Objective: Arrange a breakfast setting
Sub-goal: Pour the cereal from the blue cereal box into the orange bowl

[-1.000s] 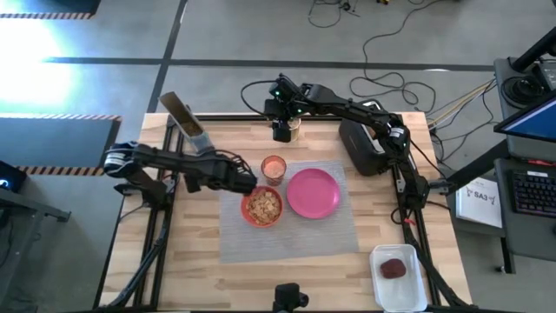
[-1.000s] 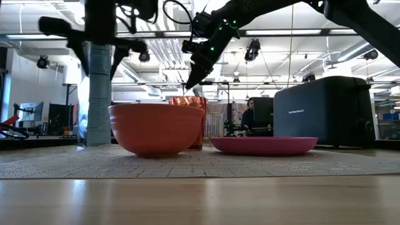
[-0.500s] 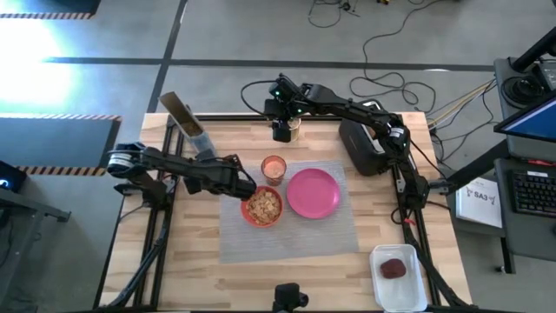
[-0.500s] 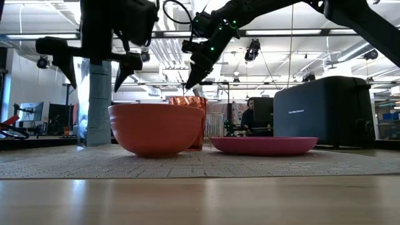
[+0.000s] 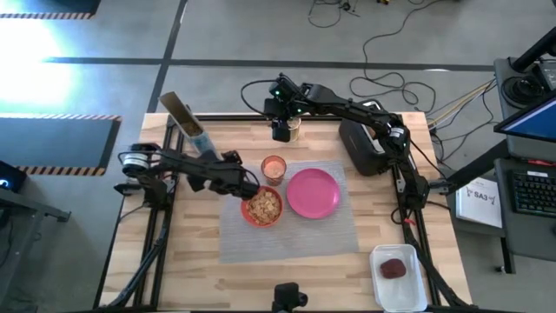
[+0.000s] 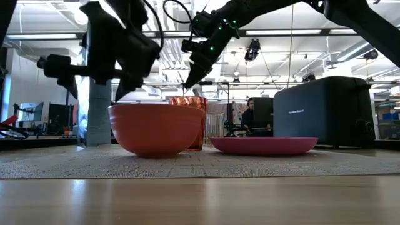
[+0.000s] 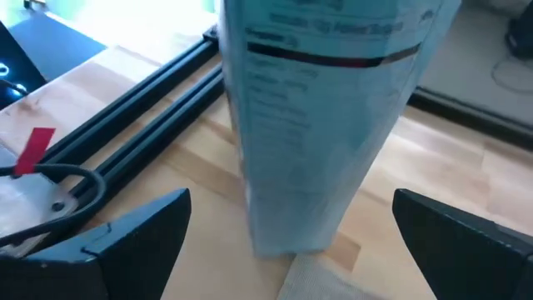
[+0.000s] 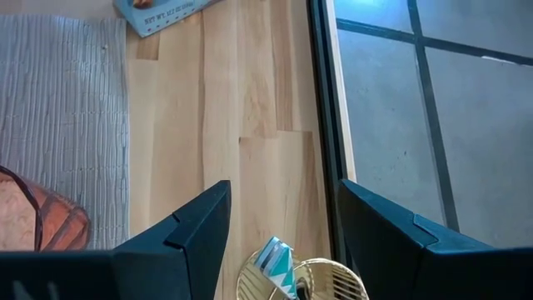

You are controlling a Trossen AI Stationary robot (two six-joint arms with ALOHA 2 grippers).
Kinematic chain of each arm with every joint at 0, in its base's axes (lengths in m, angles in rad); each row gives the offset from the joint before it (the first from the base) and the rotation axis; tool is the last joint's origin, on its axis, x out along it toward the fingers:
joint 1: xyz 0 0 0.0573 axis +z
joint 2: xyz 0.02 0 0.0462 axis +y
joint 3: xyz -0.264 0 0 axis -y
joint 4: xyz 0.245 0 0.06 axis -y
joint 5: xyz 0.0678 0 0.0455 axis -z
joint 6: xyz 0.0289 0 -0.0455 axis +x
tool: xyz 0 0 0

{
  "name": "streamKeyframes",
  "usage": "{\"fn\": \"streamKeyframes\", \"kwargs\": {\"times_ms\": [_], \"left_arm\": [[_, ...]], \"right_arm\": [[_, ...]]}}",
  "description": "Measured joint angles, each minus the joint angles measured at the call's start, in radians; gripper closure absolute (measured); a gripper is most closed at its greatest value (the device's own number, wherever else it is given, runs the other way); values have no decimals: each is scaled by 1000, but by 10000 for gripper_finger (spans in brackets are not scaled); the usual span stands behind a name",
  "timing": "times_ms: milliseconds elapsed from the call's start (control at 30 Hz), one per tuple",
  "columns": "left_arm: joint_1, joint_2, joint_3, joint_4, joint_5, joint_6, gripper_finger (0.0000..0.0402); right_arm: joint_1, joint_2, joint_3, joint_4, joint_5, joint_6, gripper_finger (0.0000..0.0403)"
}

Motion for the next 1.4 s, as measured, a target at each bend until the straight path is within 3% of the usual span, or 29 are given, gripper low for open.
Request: {"fn": "streamKeyframes", "kwargs": {"times_ms": [400, 533, 833, 1000, 1400], "left_arm": [[59, 97, 0, -15, -72, -58, 11], [77, 118, -7, -26, -88, -71, 45], [90, 143, -25, -28, -119, -119, 172], [83, 139, -30, -34, -113, -104, 223], [34, 31, -114, -35, 9, -63, 236]], "right_arm": [[0, 0, 0, 2, 0, 0, 193], [0, 0, 0, 2, 0, 0, 193], [0, 0, 0, 2, 0, 0, 193], [0, 0, 0, 2, 0, 0, 193], [0, 0, 0, 2, 0, 0, 193]]}}
